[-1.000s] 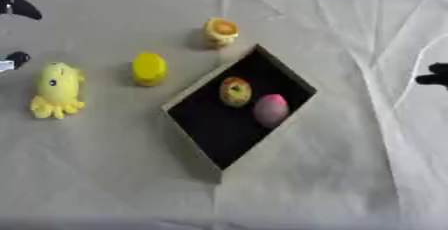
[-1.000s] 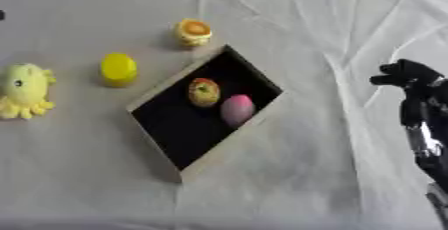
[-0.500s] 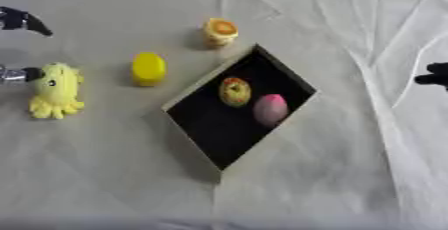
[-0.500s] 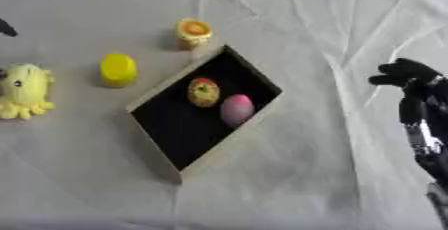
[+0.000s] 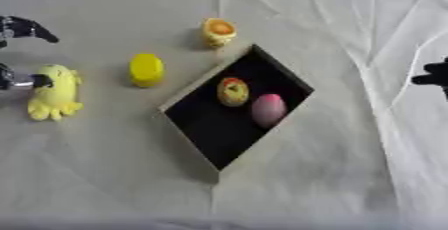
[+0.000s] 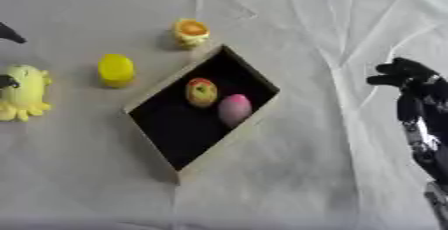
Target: Pick up objects on the table and place them in the box.
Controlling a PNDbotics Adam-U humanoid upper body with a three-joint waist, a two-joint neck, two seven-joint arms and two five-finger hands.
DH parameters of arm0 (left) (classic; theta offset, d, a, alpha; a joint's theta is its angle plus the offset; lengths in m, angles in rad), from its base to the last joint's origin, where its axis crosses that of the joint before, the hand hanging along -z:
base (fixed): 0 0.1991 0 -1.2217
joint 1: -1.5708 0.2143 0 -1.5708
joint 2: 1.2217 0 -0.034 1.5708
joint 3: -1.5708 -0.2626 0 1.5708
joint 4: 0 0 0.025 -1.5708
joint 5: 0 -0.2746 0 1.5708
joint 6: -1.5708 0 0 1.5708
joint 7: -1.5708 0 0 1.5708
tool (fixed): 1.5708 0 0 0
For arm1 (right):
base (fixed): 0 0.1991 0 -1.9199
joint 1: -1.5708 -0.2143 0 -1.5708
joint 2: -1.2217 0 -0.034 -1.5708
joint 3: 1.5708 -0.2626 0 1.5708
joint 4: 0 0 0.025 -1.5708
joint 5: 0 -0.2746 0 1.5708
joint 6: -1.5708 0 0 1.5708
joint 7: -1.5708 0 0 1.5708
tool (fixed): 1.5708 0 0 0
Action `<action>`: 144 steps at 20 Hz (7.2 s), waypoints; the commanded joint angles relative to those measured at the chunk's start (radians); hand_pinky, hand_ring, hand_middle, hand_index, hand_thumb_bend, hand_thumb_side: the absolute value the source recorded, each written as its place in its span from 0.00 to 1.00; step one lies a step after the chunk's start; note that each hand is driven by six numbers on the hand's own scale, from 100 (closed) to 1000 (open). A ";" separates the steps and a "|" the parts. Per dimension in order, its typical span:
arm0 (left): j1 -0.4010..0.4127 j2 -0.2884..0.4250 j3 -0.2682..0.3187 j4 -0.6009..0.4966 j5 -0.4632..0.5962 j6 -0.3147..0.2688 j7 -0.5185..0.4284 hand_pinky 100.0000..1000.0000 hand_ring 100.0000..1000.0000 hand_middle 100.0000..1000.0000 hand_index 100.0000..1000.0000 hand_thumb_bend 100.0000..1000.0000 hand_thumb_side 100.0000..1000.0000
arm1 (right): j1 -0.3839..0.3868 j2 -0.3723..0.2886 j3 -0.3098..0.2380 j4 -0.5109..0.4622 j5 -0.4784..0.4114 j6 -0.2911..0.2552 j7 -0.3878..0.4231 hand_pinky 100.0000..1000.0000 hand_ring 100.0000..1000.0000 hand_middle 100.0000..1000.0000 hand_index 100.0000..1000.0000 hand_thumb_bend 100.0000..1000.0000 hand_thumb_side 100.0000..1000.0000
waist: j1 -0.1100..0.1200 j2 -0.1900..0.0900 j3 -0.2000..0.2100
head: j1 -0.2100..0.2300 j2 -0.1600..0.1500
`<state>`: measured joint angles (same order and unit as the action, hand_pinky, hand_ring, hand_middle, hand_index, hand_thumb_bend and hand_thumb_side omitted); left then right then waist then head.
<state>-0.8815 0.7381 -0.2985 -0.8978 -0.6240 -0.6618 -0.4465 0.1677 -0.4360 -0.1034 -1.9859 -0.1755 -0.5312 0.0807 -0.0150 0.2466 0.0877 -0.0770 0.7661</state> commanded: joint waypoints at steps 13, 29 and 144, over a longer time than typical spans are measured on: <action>-0.009 -0.014 0.010 0.062 -0.244 -0.149 -0.069 0.83 0.88 0.78 0.87 0.48 0.36 | -0.008 0.002 -0.001 -0.014 -0.002 0.017 -0.004 1.00 0.70 0.72 0.85 0.00 0.56 | 0.011 -0.018 -0.004 | 0.004 0.004; -0.003 0.035 -0.014 -0.144 -0.077 -0.112 -0.135 0.71 0.79 0.70 0.75 0.14 0.18 | -0.004 0.003 0.001 -0.014 0.002 0.013 -0.005 1.00 0.70 0.72 0.85 0.00 0.56 | 0.012 -0.019 -0.003 | 0.010 0.004; -0.010 -0.511 -0.046 -0.384 0.104 0.052 -0.260 0.99 0.95 0.79 0.90 0.00 0.24 | -0.022 0.019 -0.032 -0.014 -0.086 0.110 0.009 1.00 0.67 0.69 0.84 0.00 0.58 | 0.008 -0.022 0.018 | -0.046 0.004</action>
<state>-0.8697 0.1901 -0.3644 -1.2457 -0.5357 -0.5010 -0.6075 0.1492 -0.4067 -0.1287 -1.9859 -0.2551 -0.4200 0.0890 -0.0150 0.2466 0.1054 -0.1184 0.7661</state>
